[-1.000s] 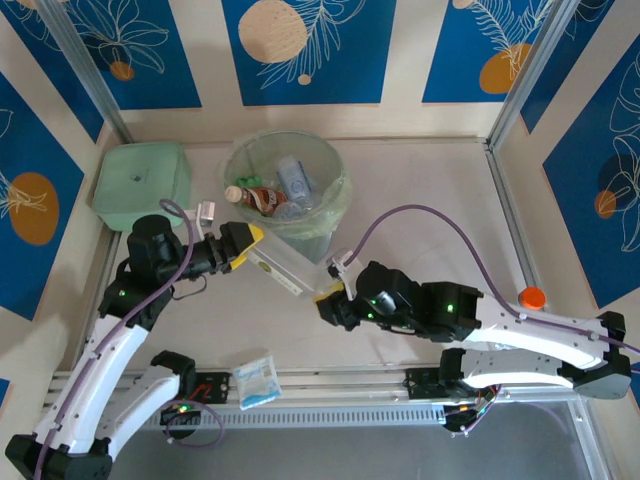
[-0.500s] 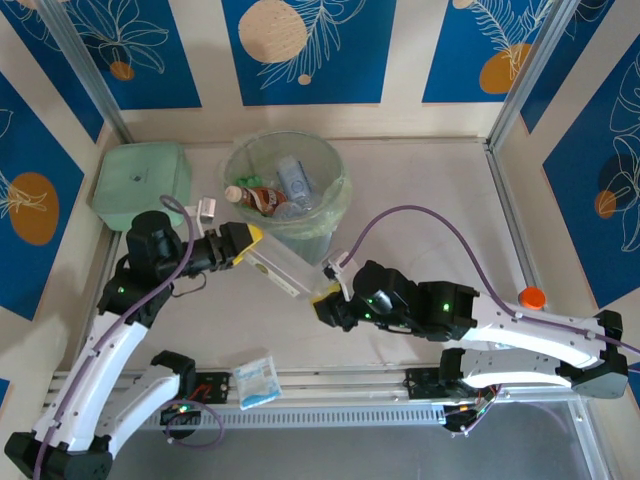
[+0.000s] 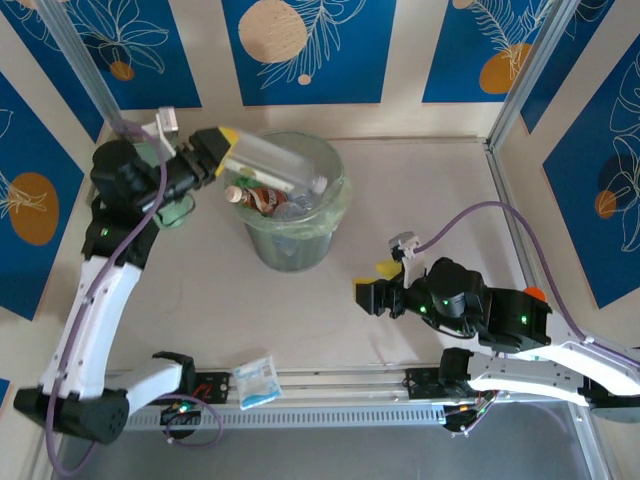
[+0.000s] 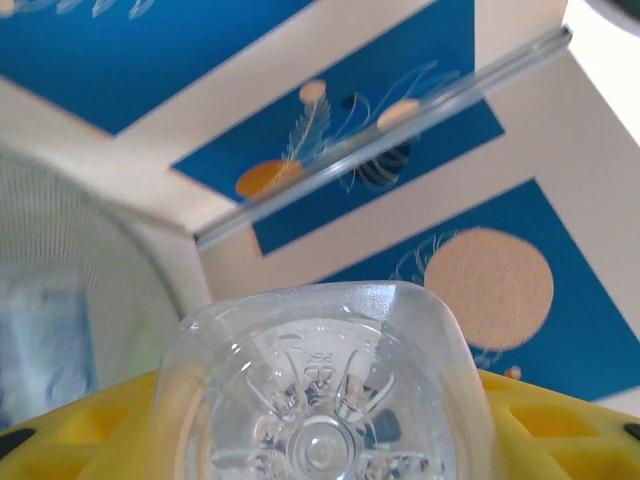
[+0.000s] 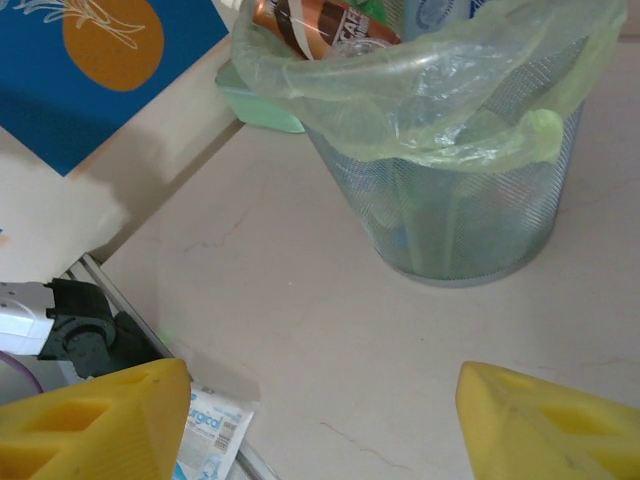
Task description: Put the plastic bottles in the bin
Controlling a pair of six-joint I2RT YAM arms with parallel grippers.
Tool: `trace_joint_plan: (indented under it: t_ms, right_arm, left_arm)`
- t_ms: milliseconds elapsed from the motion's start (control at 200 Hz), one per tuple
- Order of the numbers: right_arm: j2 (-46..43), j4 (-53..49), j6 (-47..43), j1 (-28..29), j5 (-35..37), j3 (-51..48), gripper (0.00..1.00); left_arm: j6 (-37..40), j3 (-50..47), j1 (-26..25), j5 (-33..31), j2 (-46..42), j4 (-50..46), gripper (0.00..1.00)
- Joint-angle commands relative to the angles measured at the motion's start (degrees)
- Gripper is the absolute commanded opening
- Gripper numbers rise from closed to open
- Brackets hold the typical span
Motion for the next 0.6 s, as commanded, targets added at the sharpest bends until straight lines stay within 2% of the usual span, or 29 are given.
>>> trace_joint_plan:
  t_ms: [0,170,335,460,595]
  right_arm:
    - [0.54,-1.56,2.47,0.25,1.29,-0.66,0.7]
    - [0.18,-0.72,3.28,1.57,1.74,-2.32,0.69]
    - [-0.53,0.28,2.78,1.72,2.12,-3.54,0.69]
    - [-0.96,0.73,2.41,1.62,1.77,-3.56,0.69]
    - [-1.9,0.13,2.16,1.61,1.85,-3.27,0.68]
  left_arm:
    - [-1.2,2.77,1.09,-5.25,6.88,9.27,0.39]
    - [0.36,6.73,1.69,-6.48,15.64,12.18,0.39]
    - [2.4,9.35,1.69,-8.89,20.5,13.91,0.38]
    - [4.4,12.47,1.68,-9.53,23.85,11.51,0.36]
    - [7.82,11.54,1.52,-9.95,24.61,8.51,0.34]
